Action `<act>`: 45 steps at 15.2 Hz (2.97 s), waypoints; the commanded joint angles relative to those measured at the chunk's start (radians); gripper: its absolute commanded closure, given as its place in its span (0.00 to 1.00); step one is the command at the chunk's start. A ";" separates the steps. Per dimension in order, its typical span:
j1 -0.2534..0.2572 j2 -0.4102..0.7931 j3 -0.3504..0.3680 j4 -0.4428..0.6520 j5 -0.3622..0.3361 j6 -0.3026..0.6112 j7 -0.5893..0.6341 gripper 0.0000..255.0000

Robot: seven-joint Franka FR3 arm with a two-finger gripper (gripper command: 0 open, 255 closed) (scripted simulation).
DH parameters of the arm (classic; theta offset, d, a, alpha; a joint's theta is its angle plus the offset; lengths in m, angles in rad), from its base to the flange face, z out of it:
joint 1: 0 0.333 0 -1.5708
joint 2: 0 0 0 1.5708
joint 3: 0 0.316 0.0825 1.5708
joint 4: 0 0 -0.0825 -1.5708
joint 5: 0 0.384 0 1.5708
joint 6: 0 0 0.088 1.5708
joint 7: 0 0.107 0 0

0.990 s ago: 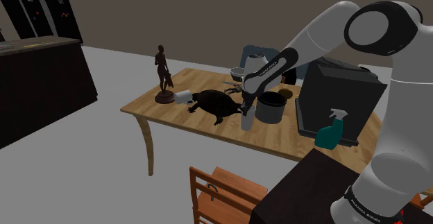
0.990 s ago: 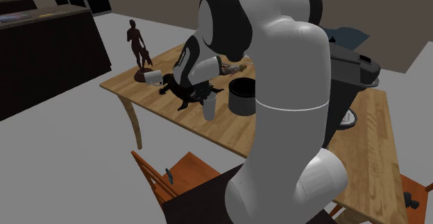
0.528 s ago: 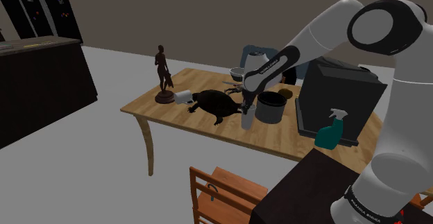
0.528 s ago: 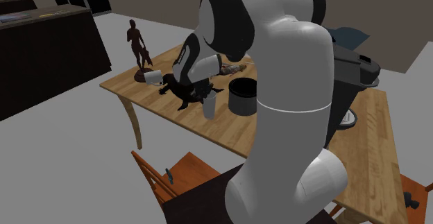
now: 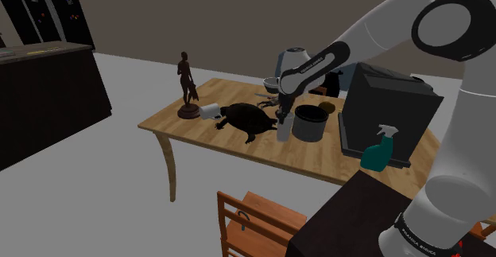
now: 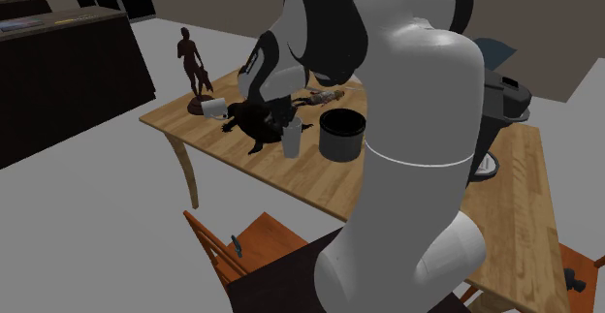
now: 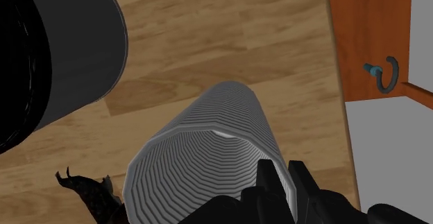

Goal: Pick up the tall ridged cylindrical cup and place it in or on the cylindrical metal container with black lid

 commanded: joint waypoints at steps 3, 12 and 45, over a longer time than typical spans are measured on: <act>-0.002 -0.035 0.001 0.012 0.006 -0.047 -0.009 1.00; -0.002 -0.099 0.004 0.059 0.017 -0.157 -0.022 1.00; -0.167 -0.060 -0.129 0.491 0.092 -0.534 -0.369 1.00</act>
